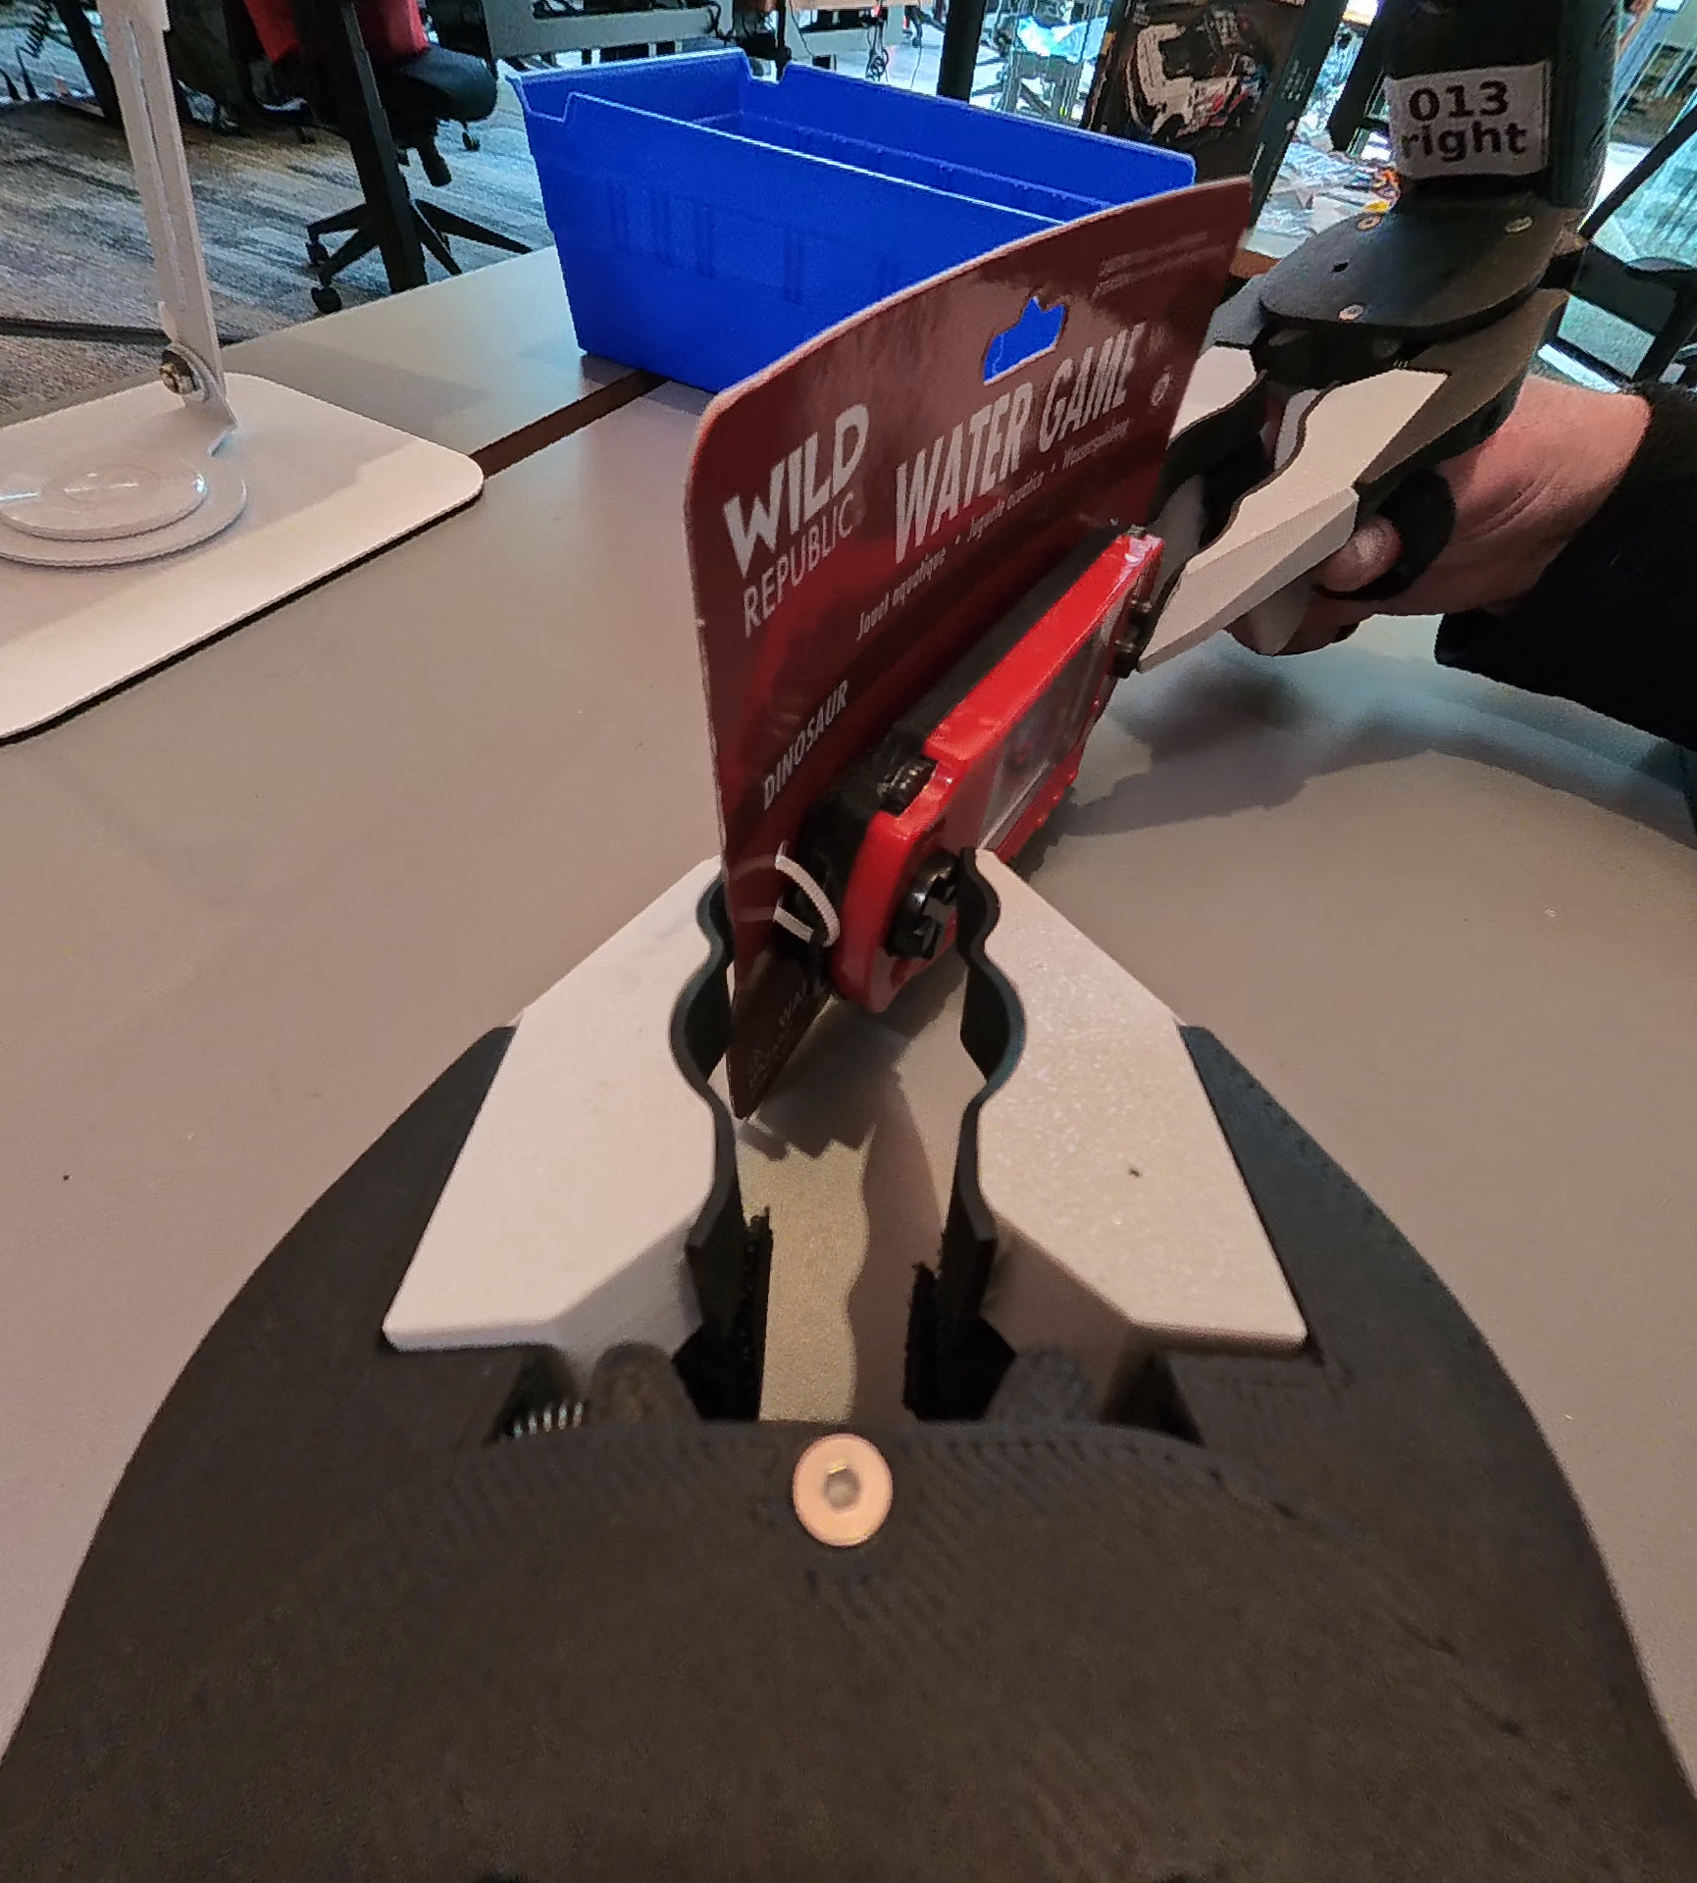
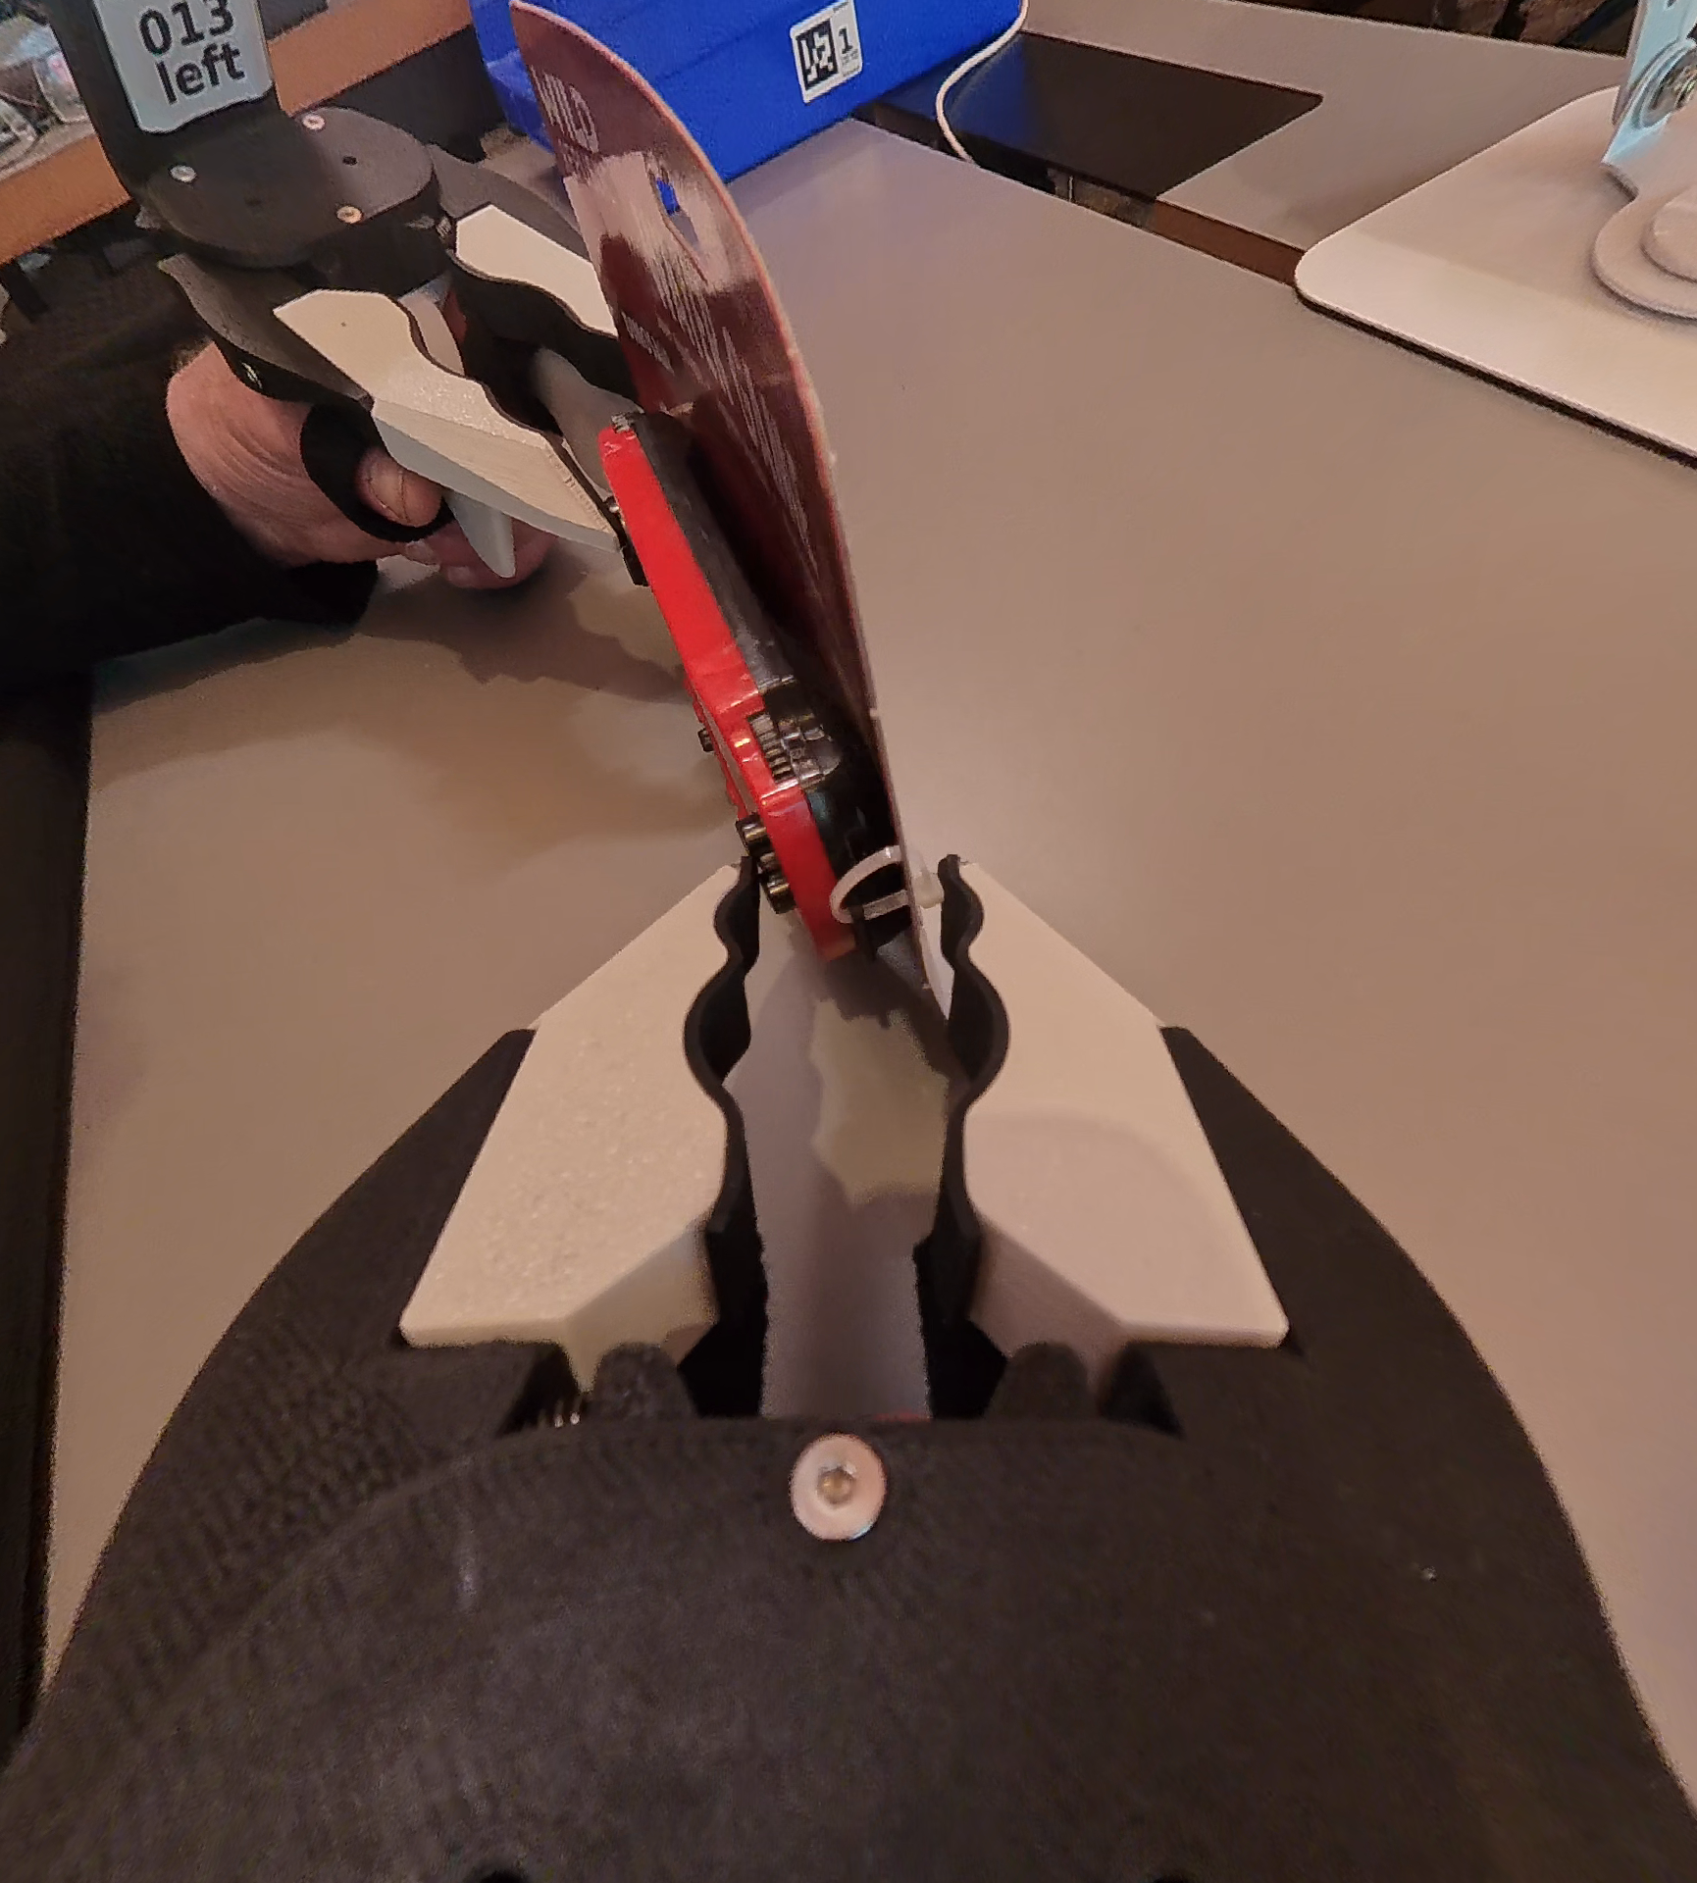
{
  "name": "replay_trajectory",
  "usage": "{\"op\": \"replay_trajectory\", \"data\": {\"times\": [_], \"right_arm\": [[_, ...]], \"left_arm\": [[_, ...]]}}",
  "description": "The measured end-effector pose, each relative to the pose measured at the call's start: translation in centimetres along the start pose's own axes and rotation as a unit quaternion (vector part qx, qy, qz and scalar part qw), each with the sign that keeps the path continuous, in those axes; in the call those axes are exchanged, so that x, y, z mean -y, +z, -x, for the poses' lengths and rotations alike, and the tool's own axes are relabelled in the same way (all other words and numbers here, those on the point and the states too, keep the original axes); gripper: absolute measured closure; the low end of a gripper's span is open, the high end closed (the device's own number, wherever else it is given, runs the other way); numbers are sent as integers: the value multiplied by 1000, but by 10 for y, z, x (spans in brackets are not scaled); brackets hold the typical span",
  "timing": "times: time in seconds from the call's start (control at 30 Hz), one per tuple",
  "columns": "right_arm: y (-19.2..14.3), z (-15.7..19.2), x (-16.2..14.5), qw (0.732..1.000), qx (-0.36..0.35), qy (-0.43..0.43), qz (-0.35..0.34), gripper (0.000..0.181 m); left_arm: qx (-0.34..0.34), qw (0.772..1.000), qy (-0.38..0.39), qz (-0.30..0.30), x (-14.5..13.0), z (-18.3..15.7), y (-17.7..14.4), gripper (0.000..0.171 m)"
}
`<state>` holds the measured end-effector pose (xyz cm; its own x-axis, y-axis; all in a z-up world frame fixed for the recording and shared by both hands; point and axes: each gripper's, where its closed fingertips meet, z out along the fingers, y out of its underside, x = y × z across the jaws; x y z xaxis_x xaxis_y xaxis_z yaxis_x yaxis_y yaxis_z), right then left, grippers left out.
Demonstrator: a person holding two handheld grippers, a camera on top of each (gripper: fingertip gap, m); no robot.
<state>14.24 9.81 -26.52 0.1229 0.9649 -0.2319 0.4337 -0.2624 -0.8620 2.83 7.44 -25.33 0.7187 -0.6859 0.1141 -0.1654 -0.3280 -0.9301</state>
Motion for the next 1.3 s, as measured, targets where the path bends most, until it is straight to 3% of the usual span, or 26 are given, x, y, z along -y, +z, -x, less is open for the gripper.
{"op": "replay_trajectory", "data": {"times": [0.77, 1.03, 1.3], "right_arm": [[1, 0, -1, 1000, 2, 0, 1, 146], [0, 0, -2, 1000, 3, -1, 11, 154], [0, -1, 0, 1000, 5, 12, 1, 147]], "left_arm": [[-1, 1000, -6, -2, 0, 1, 0, 132], [0, 1000, -6, -2, 0, 1, 1, 132], [-2, 1000, -12, -4, 1, 1, 1, 132]]}}
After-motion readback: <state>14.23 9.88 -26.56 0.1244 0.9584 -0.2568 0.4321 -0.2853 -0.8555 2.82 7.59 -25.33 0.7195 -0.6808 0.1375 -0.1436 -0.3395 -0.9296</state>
